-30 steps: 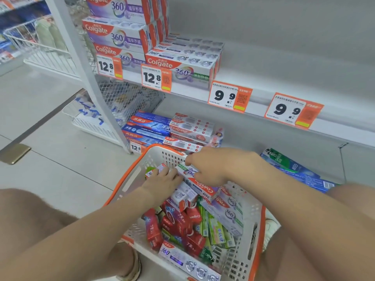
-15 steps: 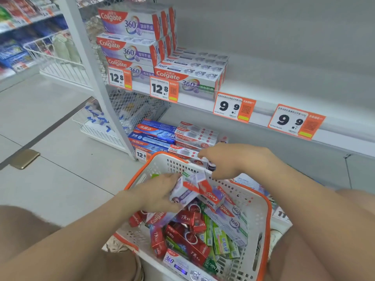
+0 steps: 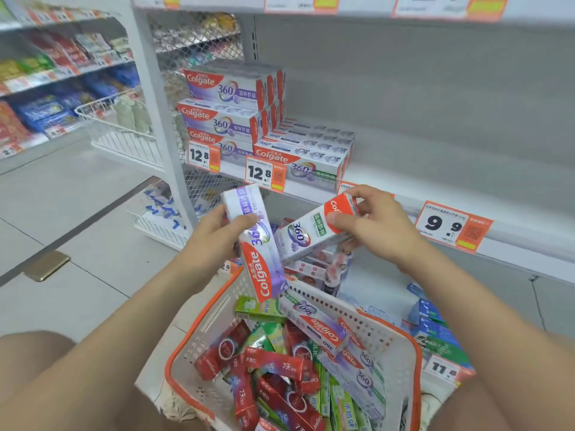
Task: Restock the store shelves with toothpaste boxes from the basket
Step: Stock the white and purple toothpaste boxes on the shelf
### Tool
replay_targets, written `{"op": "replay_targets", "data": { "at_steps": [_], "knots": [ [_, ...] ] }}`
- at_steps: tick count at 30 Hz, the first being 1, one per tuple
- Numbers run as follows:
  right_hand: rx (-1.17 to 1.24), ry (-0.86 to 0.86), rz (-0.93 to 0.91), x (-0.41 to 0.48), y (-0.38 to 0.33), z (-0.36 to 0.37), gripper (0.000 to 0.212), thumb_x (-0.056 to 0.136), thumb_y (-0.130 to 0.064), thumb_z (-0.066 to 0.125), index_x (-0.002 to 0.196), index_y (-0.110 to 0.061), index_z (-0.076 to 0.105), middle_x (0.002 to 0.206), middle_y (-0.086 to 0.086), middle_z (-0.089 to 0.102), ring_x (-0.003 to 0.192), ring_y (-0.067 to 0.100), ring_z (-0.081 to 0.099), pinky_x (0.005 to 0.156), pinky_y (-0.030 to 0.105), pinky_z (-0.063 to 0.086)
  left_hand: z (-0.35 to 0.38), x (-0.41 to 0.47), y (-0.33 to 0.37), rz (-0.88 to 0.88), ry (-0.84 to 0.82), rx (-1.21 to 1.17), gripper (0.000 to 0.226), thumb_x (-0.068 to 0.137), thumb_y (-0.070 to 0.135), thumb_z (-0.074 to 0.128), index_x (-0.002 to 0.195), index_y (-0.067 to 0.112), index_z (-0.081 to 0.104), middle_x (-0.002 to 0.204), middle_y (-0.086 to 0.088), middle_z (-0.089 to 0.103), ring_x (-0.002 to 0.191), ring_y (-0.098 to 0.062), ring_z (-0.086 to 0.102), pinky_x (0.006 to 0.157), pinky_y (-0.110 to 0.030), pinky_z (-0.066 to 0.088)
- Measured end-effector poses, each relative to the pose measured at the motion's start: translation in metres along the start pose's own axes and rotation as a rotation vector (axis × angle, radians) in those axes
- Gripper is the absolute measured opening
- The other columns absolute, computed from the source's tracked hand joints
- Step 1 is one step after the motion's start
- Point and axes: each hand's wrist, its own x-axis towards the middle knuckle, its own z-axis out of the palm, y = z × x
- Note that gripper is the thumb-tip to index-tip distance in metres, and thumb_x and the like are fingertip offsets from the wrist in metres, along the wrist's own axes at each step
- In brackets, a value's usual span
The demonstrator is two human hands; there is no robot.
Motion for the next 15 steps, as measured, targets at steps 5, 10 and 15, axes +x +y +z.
{"op": "replay_targets", "data": {
  "at_steps": [5,10,15],
  "knots": [
    [0.138,0.183,-0.003,-0.003,-0.008,0.002,0.031,0.084,-0.019,0.072,0.107,-0.012,0.051,0.093,0.01,0.074,0.057,0.038,0.074,0.058,0.067,0.058,0.004,0.001,0.01,-0.097,0.08,-0.105,0.024,0.1,0.023,0.063,0.117,0.007,0.065,0.104,-0.017,0.079,0.091,-0.033,0.071,0.088,-0.05,0.056],
    [0.451,0.267,-0.051,-0.004,-0.025,0.0,0.02,0.094,-0.003,0.061,0.106,-0.019,0.059,0.105,0.02,0.068,0.067,0.036,0.073,0.052,0.049,0.061,0.004,0.007,0.03,-0.112,0.096,-0.174,0.038,0.095,0.026,0.059,0.123,0.001,0.057,0.091,-0.02,0.077,0.089,-0.033,0.07,0.09,-0.048,0.056],
    [0.856,0.063,0.052,0.008,-0.037,-0.002,0.038,0.078,-0.006,0.083,0.113,-0.006,0.066,0.114,0.027,0.073,0.086,0.043,0.076,0.07,0.031,0.063,0.006,0.015,0.052,-0.016,0.072,-0.126,0.015,0.107,0.024,0.056,0.12,0.024,0.062,0.103,-0.003,0.081,0.099,-0.025,0.078,0.088,-0.043,0.063]
  ]
}}
